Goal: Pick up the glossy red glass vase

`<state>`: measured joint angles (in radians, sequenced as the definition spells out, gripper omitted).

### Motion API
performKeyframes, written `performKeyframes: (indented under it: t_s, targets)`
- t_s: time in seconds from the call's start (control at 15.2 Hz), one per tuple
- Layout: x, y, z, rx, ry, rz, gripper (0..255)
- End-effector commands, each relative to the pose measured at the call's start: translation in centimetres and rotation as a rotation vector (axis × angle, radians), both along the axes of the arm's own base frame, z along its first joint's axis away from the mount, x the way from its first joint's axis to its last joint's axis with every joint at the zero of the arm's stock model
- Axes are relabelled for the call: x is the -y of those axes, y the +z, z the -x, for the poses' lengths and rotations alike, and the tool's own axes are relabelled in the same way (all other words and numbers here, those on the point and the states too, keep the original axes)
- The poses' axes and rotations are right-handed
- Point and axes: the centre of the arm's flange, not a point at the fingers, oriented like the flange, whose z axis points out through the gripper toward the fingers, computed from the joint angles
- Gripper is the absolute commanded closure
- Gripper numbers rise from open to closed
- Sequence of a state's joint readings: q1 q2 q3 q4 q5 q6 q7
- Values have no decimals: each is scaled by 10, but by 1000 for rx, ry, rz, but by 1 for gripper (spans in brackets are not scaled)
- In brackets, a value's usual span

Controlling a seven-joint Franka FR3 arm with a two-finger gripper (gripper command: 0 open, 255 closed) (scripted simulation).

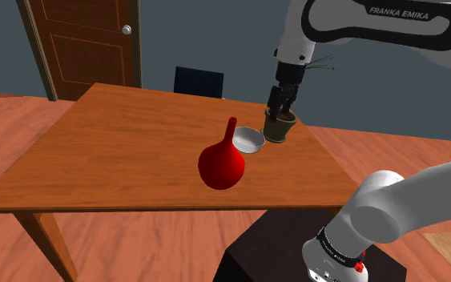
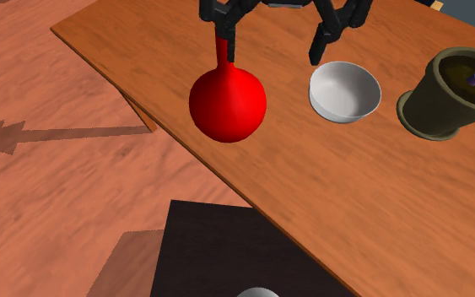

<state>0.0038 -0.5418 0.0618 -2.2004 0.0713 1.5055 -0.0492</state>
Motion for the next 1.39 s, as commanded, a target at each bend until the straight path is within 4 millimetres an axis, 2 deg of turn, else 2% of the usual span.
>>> performKeyframes:
  t_s: [0.0,0.59,0.66,1.12,1.25,1.32]
  targets:
    - [-15,-9,-24,-16,8,10,0]
    - [-84,-41,-132,-86,42,55,0]
    - [-84,-41,-132,-87,42,55,0]
    - [-84,-81,-132,-87,42,55,0]
    - [-84,-81,-132,-87,42,55,0]
    - [-85,-81,-133,-87,42,55,255]
